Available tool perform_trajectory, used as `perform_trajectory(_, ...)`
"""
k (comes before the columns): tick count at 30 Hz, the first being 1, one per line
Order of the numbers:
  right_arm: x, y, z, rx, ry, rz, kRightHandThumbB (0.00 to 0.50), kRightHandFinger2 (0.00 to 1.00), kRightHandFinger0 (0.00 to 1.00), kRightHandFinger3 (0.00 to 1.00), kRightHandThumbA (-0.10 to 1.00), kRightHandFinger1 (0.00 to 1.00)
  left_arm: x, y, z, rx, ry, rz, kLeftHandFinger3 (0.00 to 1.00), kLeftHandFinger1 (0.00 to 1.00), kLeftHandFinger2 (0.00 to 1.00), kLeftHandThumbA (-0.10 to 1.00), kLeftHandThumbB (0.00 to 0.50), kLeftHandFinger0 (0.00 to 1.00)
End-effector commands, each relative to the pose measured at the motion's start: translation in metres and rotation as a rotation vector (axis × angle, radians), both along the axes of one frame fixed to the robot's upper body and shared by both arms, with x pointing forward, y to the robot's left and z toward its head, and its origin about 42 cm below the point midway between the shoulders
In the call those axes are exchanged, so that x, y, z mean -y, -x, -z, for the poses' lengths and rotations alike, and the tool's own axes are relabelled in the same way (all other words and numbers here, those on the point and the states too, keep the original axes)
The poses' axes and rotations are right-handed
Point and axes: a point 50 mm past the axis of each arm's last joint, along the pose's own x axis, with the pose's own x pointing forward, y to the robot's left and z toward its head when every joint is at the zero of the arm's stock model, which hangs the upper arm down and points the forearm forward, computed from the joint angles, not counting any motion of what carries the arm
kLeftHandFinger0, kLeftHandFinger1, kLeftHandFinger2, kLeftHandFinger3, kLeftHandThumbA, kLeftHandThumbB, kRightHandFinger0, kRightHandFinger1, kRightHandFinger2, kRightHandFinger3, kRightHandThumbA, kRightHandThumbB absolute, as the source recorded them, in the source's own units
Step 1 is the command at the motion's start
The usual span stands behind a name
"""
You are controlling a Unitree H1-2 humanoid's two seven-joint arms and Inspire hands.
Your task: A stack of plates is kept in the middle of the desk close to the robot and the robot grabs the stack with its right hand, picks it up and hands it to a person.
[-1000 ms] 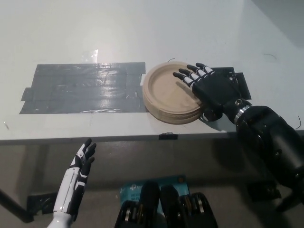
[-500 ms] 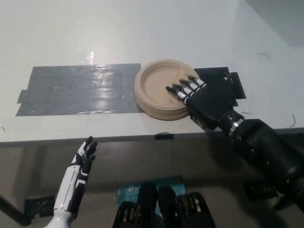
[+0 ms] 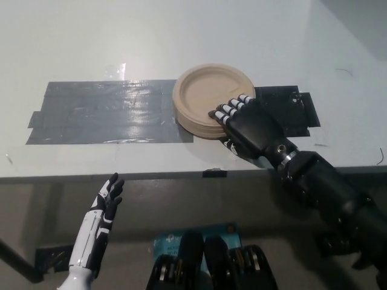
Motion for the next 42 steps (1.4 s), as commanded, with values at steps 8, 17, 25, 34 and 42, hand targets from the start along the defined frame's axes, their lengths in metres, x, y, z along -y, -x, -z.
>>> perform_trajectory(8, 0.021, 0.005, 0.007, 0.167, -0.111, -0.073, 0.316, 0.29, 0.00, 0.35, -0.10, 0.00, -0.001, 0.001, -0.005, 0.038, 0.013, 0.020, 1.00, 1.00, 1.00, 1.00, 0.000, 0.94)
perform_trajectory(17, 0.023, -0.005, -0.032, 0.294, -0.211, -0.137, 0.306, 0.23, 0.00, 0.15, -0.10, 0.00, -0.002, 0.002, -0.004, 0.029, 0.040, 0.017, 1.00, 1.00, 1.00, 1.00, 0.000, 0.92)
perform_trajectory(25, 0.036, -0.003, -0.083, 0.407, -0.284, -0.171, 0.308, 0.14, 0.00, 0.03, -0.10, 0.00, -0.003, 0.004, -0.003, 0.022, 0.035, 0.032, 1.00, 0.95, 1.00, 1.00, 0.000, 0.86)
perform_trajectory(34, 0.035, 0.014, -0.128, 0.489, -0.294, -0.246, 0.308, 0.05, 0.00, 0.01, -0.10, 0.00, -0.003, -0.001, -0.007, 0.029, 0.026, 0.040, 1.00, 0.91, 0.96, 1.00, 0.000, 0.83)
perform_trajectory(42, 0.023, 0.016, -0.133, 0.455, -0.297, -0.248, 0.351, 0.07, 0.00, 0.05, -0.10, 0.00, -0.001, -0.005, -0.011, 0.041, 0.023, 0.048, 1.00, 0.90, 0.95, 1.00, 0.000, 0.83)
